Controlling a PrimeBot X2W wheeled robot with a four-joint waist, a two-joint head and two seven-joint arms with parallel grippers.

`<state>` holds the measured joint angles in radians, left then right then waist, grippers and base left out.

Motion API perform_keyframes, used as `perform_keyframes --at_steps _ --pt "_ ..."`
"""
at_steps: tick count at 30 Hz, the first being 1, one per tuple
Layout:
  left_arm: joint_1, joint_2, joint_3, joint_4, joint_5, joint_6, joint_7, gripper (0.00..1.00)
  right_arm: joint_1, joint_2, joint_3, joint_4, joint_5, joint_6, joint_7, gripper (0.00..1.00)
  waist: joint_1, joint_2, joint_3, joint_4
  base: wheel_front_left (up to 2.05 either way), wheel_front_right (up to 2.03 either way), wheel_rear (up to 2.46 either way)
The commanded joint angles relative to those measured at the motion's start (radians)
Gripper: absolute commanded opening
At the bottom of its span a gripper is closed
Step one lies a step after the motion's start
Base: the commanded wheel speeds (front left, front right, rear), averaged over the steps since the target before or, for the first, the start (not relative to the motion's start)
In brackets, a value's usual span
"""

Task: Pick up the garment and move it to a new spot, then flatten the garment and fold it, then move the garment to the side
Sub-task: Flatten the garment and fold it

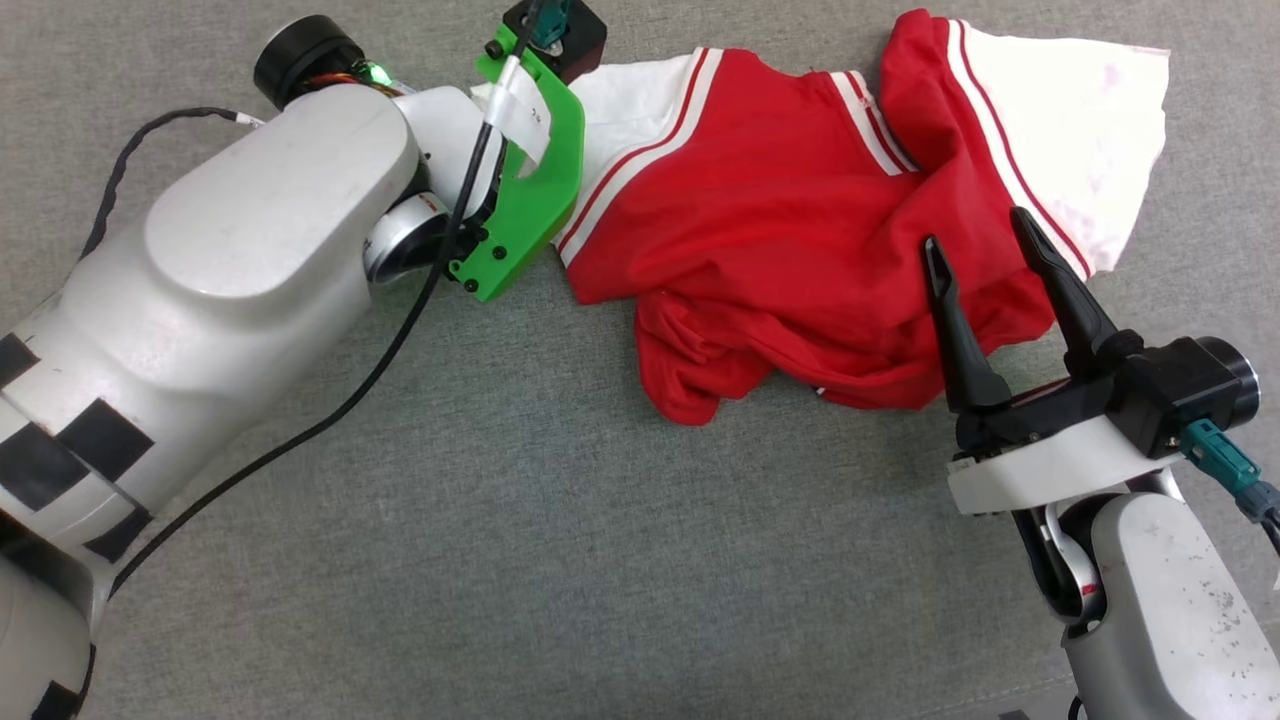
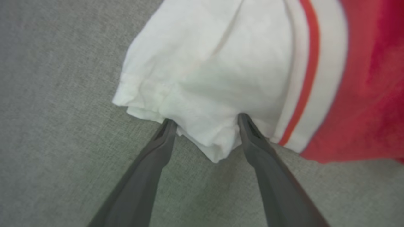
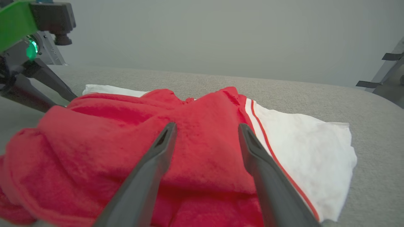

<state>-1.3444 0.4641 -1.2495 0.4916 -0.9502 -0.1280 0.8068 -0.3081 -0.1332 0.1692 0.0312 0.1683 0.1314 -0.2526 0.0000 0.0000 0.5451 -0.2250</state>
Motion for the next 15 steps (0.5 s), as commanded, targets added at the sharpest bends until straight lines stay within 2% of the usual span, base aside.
perform_keyframes --at_steps 1,2,7,11,15 --pt "0.054 0.008 -0.03 0.012 0.01 -0.003 0.022 0.46 -0.014 0.004 -0.004 -0.006 -0.008 -0.001 -0.009 1.0 0.0 0.0 0.014 -0.011 0.0 0.0 0.0" --pt "0.061 0.013 -0.03 0.004 0.017 -0.003 0.028 0.0 -0.015 0.005 -0.006 -0.007 -0.009 -0.001 -0.009 1.0 0.0 0.0 0.015 -0.009 0.0 0.0 0.0" --pt "0.061 0.026 -0.03 -0.036 0.019 -0.003 -0.034 0.0 -0.012 0.004 -0.016 -0.004 -0.016 -0.001 -0.009 1.0 0.0 0.0 -0.002 0.015 0.0 0.0 0.0" --pt "0.05 0.045 -0.031 -0.084 0.023 -0.003 -0.157 0.0 0.0 -0.003 -0.026 -0.004 -0.021 -0.001 -0.009 1.0 0.0 0.0 -0.044 0.048 0.0 0.0 0.0" --pt "0.057 0.088 -0.026 -0.133 0.008 -0.003 -0.296 0.0 0.026 -0.012 -0.044 -0.002 -0.025 -0.001 -0.009 1.0 0.0 0.0 -0.096 0.092 0.0 0.0 0.0"
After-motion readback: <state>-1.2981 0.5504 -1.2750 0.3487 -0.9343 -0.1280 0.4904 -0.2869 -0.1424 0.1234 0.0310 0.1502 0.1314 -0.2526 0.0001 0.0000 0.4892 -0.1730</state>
